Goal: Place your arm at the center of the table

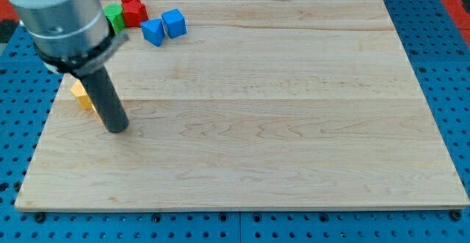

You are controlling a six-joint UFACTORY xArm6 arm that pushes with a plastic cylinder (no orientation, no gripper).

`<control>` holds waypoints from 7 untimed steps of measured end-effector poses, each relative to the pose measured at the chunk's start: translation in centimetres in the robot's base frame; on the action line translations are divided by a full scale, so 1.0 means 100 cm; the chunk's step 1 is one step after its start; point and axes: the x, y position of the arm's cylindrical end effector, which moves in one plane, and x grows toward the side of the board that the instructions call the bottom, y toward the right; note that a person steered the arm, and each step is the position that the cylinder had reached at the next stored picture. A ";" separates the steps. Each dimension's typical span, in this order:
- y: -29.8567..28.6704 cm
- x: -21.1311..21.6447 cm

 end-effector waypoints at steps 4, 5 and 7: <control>0.129 -0.078; 0.163 -0.082; 0.158 -0.062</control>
